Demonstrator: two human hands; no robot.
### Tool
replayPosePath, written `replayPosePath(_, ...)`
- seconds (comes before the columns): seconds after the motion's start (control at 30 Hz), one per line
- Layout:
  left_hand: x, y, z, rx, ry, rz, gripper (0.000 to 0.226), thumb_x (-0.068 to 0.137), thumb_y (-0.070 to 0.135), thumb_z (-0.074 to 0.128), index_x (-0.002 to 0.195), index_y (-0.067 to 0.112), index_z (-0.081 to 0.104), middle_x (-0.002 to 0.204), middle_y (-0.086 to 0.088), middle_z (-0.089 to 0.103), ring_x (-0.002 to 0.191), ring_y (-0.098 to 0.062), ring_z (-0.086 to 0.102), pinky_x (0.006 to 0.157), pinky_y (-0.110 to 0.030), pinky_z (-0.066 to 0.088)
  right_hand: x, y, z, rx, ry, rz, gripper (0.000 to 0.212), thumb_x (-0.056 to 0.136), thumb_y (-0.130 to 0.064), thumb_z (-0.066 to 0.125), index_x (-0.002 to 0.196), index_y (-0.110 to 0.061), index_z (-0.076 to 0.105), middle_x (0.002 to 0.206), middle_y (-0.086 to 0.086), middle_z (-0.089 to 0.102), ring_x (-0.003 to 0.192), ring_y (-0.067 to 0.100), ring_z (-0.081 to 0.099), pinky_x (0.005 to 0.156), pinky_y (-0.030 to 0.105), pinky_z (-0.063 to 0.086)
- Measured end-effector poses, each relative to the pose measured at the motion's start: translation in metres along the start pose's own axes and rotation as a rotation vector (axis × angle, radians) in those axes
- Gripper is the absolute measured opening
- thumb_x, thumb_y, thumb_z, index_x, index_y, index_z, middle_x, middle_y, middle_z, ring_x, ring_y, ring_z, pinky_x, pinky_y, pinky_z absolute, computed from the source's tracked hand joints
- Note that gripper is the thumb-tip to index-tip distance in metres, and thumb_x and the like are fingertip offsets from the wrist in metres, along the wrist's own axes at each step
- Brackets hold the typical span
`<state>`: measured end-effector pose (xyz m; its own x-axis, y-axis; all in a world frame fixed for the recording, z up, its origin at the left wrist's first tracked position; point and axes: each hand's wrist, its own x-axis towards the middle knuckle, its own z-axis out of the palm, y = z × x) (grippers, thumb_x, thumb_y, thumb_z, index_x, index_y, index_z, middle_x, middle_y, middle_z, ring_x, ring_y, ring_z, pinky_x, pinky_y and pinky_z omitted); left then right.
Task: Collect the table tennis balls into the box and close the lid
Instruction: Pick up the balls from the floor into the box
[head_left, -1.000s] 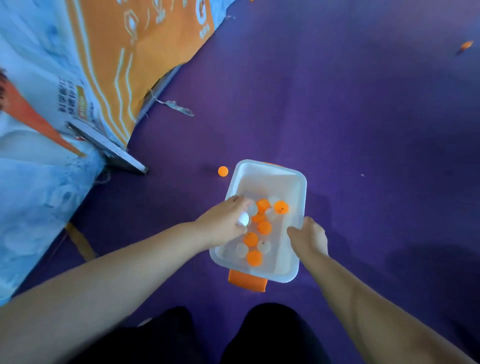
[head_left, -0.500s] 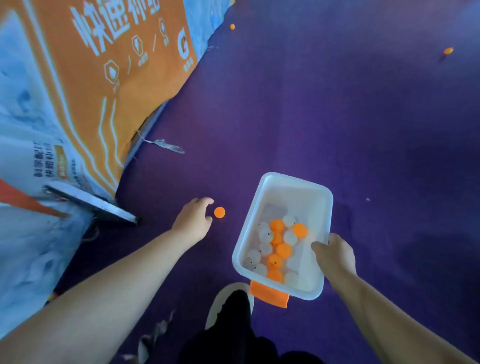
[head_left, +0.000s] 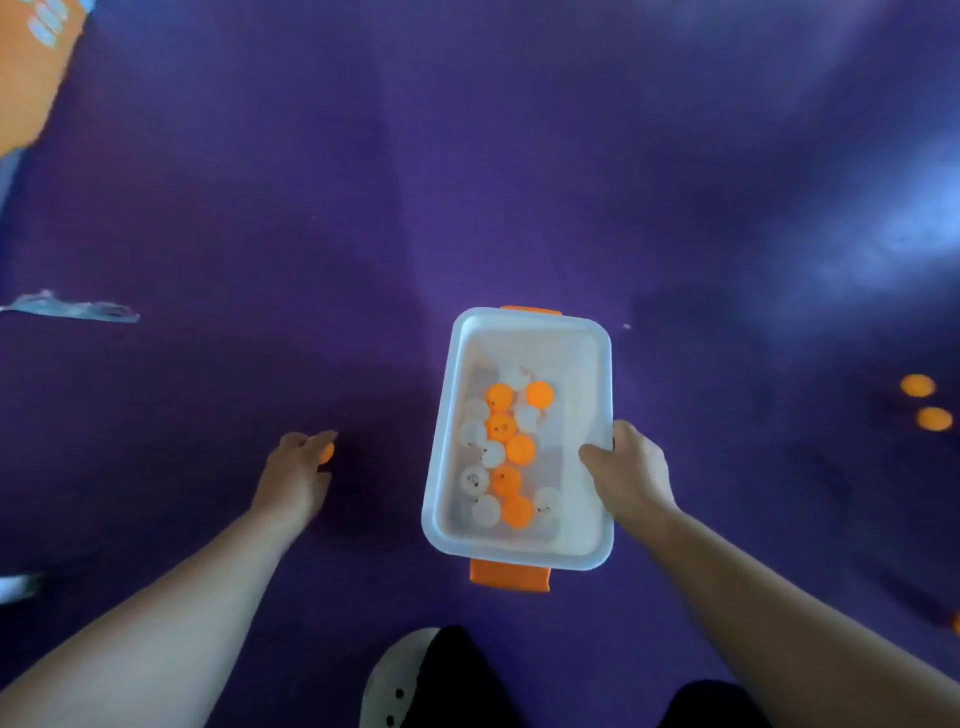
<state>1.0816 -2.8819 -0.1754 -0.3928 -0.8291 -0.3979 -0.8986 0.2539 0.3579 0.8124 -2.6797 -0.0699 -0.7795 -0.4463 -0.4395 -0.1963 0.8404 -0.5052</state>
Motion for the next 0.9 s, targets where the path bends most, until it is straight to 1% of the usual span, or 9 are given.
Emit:
replayPosePath(0.13,0.019,0.057,-0.015,-0.165,0.088,0.088,0.038,0.091,0.018,0.053,0.129,0.017,0.052,0.116,-0.019,0.053,0.104,-0.040,0.057,0.086,-0.043,0.047,0.009,0.006,-0.003,0.037,0.065,0.045,0.018,0.081,-0.017,0.050,0.067,-0.014,0.038,0.067,-0.002,0.047,0.057,0.015,0.039,0.050,0.028,0.033)
replayPosePath(0.23,0.013,0.135,-0.041,-0.545,0.171,0.353,0.035,0.090,0.029,0.055,0.124,0.023,0.049,0.115,-0.002,0.059,0.094,-0.024,0.063,0.085,-0.036,0.049,0.014,0.011,-0.007,0.066,0.133,0.064,0.020,0.080,-0.015,0.051,0.066,-0.013,0.038,0.064,-0.001,0.045,0.056,0.016,0.037,0.050,0.029,0.032)
replayPosePath(0.33,-0.006,0.203,-0.062,-0.667,0.136,0.643,0.030,0.088,0.030,0.059,0.117,0.027,0.050,0.103,0.010,0.058,0.081,-0.007,0.060,0.073,-0.018,0.048,0.019,0.013,-0.019,0.106,0.209,0.098,0.021,0.080,-0.014,0.052,0.065,-0.012,0.037,0.063,-0.001,0.046,0.057,0.017,0.037,0.051,0.031,0.032)
replayPosePath(0.4,-0.016,0.232,-0.067,-0.640,0.075,0.772,0.033,0.086,0.035,0.058,0.118,0.027,0.050,0.098,0.016,0.056,0.081,-0.001,0.056,0.070,-0.010,0.044,0.020,0.015,-0.031,0.113,0.245,0.111,0.017,0.079,-0.015,0.053,0.068,-0.010,0.041,0.065,0.000,0.047,0.058,0.018,0.039,0.052,0.031,0.033)
replayPosePath(0.5,-0.022,0.265,-0.061,-0.538,-0.042,0.876,0.036,0.091,0.036,0.056,0.125,0.027,0.050,0.094,0.009,0.060,0.081,-0.003,0.054,0.070,-0.018,0.044,0.022,0.019,-0.053,0.132,0.287,0.124,0.017,0.079,-0.015,0.055,0.070,-0.009,0.042,0.065,0.001,0.046,0.058,0.019,0.038,0.051,0.031,0.032)
replayPosePath(0.6,-0.023,0.293,-0.047,-0.314,-0.167,0.948,0.047,0.093,0.036,0.051,0.138,0.025,0.040,0.124,0.002,0.059,0.108,-0.015,0.055,0.086,-0.025,0.040,0.021,0.025,-0.077,0.181,0.333,0.168,0.015,0.077,-0.015,0.056,0.071,-0.008,0.044,0.067,0.003,0.046,0.060,0.020,0.039,0.053,0.031,0.033)
replayPosePath(0.67,-0.024,0.309,-0.040,-0.165,-0.105,1.053,0.057,0.089,0.038,0.053,0.141,0.019,0.039,0.135,-0.003,0.054,0.124,-0.024,0.046,0.099,-0.032,0.037,0.017,0.030,-0.095,0.243,0.360,0.213,0.014,0.074,-0.016,0.057,0.072,-0.006,0.047,0.069,0.003,0.049,0.062,0.020,0.042,0.056,0.031,0.036)
replayPosePath(0.8,-0.021,0.335,-0.043,-0.176,0.216,1.067,0.056,0.077,0.035,0.052,0.128,0.011,0.054,0.119,-0.008,0.064,0.115,-0.034,0.050,0.095,-0.044,0.041,0.002,0.036,-0.143,0.325,0.394,0.261,0.014,0.072,-0.015,0.058,0.075,-0.002,0.053,0.070,0.002,0.053,0.062,0.018,0.048,0.056,0.030,0.039)
replayPosePath(0.9,-0.040,0.364,-0.054,-0.302,0.103,0.926,0.057,0.081,0.024,0.063,0.133,0.008,0.046,0.124,-0.009,0.057,0.114,-0.034,0.048,0.092,-0.041,0.041,-0.014,0.046,-0.184,0.351,0.439,0.280,0.023,0.072,-0.016,0.059,0.085,0.003,0.058,0.074,0.004,0.058,0.066,0.019,0.052,0.058,0.031,0.042)
